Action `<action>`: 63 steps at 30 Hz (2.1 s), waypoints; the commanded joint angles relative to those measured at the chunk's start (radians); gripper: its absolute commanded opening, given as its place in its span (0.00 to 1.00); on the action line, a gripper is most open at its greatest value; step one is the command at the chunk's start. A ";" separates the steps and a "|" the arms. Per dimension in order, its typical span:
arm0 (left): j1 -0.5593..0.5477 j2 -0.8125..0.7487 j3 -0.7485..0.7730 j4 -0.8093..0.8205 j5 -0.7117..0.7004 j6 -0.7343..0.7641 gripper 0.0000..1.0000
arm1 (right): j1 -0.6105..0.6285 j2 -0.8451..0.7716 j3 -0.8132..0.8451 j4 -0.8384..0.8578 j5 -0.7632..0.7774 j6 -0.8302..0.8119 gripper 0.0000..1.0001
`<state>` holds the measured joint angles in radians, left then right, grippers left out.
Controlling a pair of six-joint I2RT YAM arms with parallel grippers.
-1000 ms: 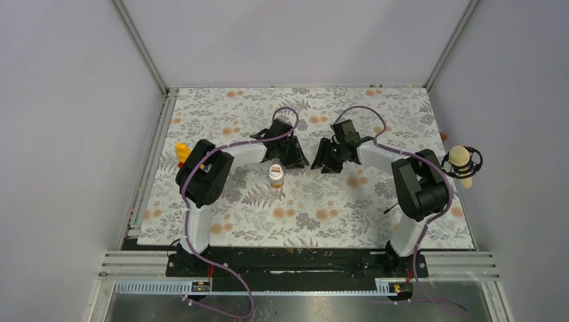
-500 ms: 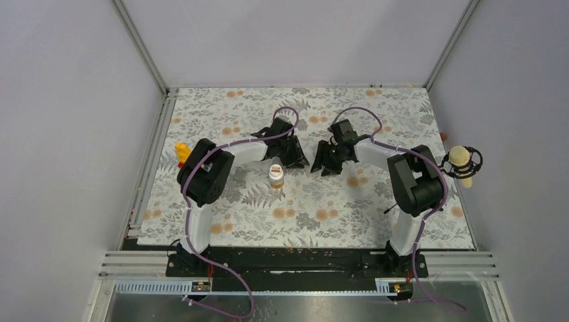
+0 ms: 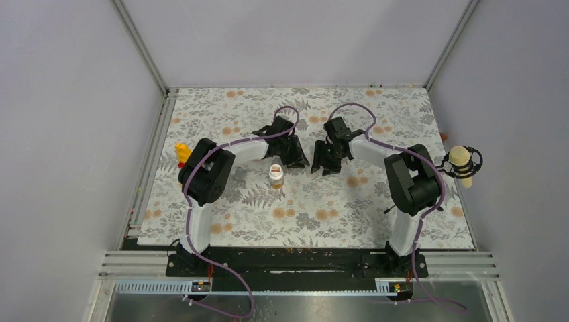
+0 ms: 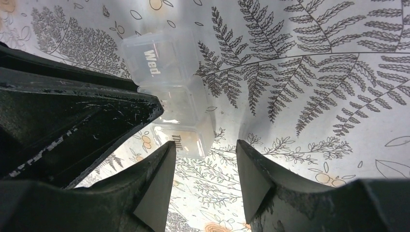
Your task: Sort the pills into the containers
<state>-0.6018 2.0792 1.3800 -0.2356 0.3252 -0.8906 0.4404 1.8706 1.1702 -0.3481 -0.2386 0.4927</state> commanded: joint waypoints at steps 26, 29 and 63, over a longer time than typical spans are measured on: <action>0.008 -0.126 -0.168 0.199 0.133 0.175 0.32 | 0.033 0.073 0.052 -0.108 0.128 0.073 0.48; 0.008 -0.138 -0.191 0.255 0.164 0.152 0.37 | 0.034 0.076 0.052 -0.104 0.125 0.076 0.48; -0.066 -0.001 -0.124 0.028 0.029 0.304 0.00 | 0.012 0.096 -0.006 -0.003 -0.052 0.123 0.29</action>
<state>-0.6224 1.9991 1.2400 -0.1043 0.4217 -0.6495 0.4335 1.9015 1.2022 -0.3645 -0.2832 0.6014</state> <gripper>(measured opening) 0.013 0.344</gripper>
